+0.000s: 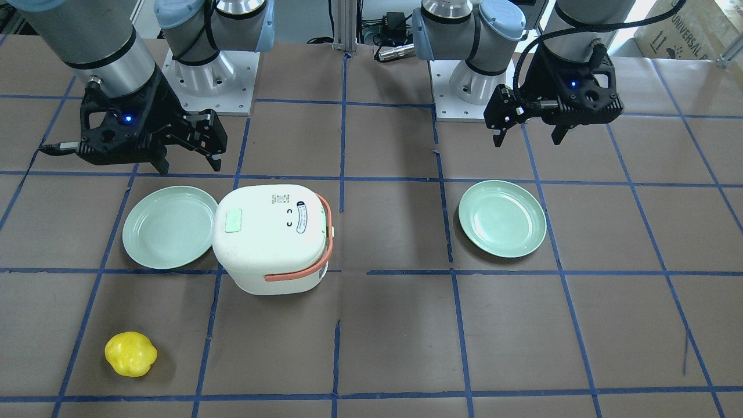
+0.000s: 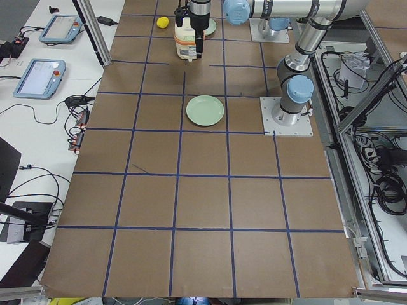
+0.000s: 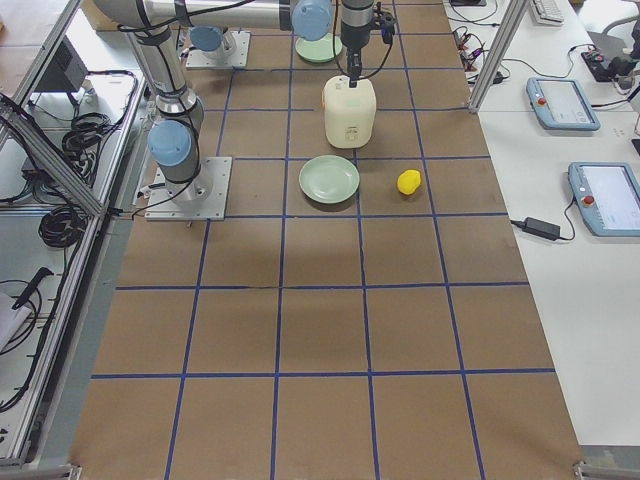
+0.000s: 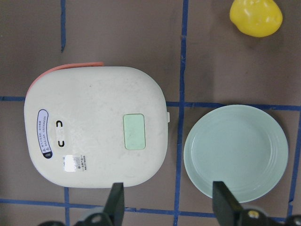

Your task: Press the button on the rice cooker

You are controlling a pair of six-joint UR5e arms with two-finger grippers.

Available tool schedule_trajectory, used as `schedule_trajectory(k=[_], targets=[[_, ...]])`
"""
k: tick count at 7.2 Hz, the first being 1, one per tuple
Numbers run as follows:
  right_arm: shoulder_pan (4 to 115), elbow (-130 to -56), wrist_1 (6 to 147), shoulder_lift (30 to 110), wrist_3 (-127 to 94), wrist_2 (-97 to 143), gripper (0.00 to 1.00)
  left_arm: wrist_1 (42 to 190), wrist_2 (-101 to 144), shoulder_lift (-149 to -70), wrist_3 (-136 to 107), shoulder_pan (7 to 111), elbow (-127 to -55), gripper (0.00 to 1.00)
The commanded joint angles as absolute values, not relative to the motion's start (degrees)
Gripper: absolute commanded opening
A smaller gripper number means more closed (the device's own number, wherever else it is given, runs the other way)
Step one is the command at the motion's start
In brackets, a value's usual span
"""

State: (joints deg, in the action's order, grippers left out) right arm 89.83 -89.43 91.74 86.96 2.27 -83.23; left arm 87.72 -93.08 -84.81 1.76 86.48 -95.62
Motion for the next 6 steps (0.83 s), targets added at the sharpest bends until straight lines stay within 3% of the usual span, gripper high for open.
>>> schedule_trajectory(k=[1, 2, 3, 6], targets=[[89.8, -88.9, 99.4, 85.6, 2.4, -82.9, 0.58, 87.8, -93.1, -84.8, 1.8, 86.5, -95.6, 1.00], [89.8, -89.1, 99.4, 85.6, 3.4, -83.6, 0.17, 87.7, -93.1, -84.8, 1.8, 86.5, -95.6, 1.00], [89.8, -89.2, 99.3, 85.8, 5.0, -84.2, 0.02, 87.7, -93.1, -84.8, 1.8, 86.5, -95.6, 1.00], [89.8, -89.1, 96.8, 85.6, 16.0, -89.3, 0.05, 87.7, -93.1, -84.8, 1.8, 86.5, -95.6, 1.00]])
